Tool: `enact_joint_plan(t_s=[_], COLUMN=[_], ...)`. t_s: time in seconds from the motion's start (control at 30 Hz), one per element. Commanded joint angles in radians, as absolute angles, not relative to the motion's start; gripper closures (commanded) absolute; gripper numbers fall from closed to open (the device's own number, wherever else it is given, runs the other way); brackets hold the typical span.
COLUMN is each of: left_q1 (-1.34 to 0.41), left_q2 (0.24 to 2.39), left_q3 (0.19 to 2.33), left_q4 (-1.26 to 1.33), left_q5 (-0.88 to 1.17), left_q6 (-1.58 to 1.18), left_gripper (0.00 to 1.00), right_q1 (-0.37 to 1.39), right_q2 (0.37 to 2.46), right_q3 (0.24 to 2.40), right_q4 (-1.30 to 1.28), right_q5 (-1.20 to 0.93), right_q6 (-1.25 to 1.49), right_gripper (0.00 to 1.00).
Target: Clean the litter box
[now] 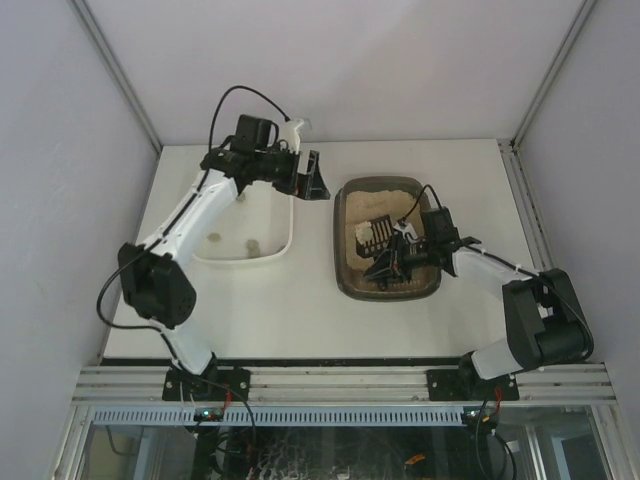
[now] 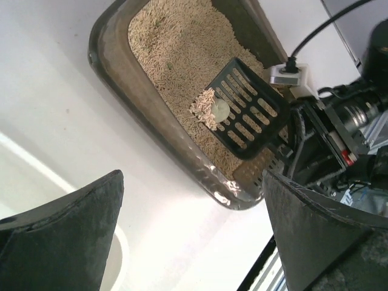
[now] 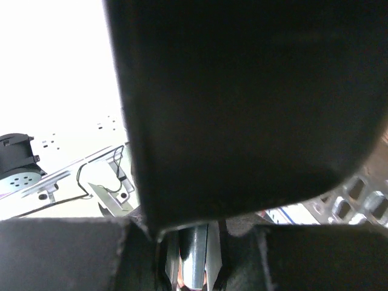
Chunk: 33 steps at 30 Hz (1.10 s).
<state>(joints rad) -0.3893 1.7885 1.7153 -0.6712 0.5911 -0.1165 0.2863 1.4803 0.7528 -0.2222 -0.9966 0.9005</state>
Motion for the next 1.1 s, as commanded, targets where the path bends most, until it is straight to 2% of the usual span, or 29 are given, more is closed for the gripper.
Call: enact_joint_plan(t_s=[0.0,0.13,0.33,0.43,0.57,0.77,0.87,0.97,1.07], left_q1=[-0.382,-0.382,-0.382,-0.382,-0.382,-0.362,-0.319,-0.299,-0.298], left_q2=[1.617,1.529,1.397,1.294,1.099,0.857,0.814,0.808,0.818], left_q3=[1.752,1.712,1.623,1.496,1.247,0.947,0.917,0.892,0.874], left_q4=[-0.786,-0.876,-1.019,-1.018,-0.993,-0.852,-0.834,-0.82,-0.809], left_q5=[0.533,0.51,0.408,0.338,0.292,0.216,0.265,0.279,0.273], left_q6=[-0.002,0.07,0.169,0.204,0.297,0.325,0.312,0.293,0.281], left_gripper=[0.0,0.0,0.0,0.0,0.0,0.0,0.0,0.0,0.0], right_q1=[0.253,0.245,0.247,0.229,0.194,0.256,0.205,0.279,0.264], right_q2=[1.406,1.332,1.152,1.12,1.156,1.248,1.273,1.301,1.359], right_q3=[0.685,0.578,0.347,0.285,0.14,0.173,0.202,0.297,0.301], right_q4=[-0.172,-0.054,0.348,0.517,0.933,1.02,1.023,0.842,0.953], right_q5=[-0.999,-0.966,-0.862,-0.892,-0.892,-0.92,-0.924,-0.915,-0.94], right_q6=[0.846,0.891,0.998,1.016,1.205,1.231,1.26,1.164,1.247], right_gripper=[1.0,1.0,1.0,1.0,1.0,1.0,1.0,1.0,1.0])
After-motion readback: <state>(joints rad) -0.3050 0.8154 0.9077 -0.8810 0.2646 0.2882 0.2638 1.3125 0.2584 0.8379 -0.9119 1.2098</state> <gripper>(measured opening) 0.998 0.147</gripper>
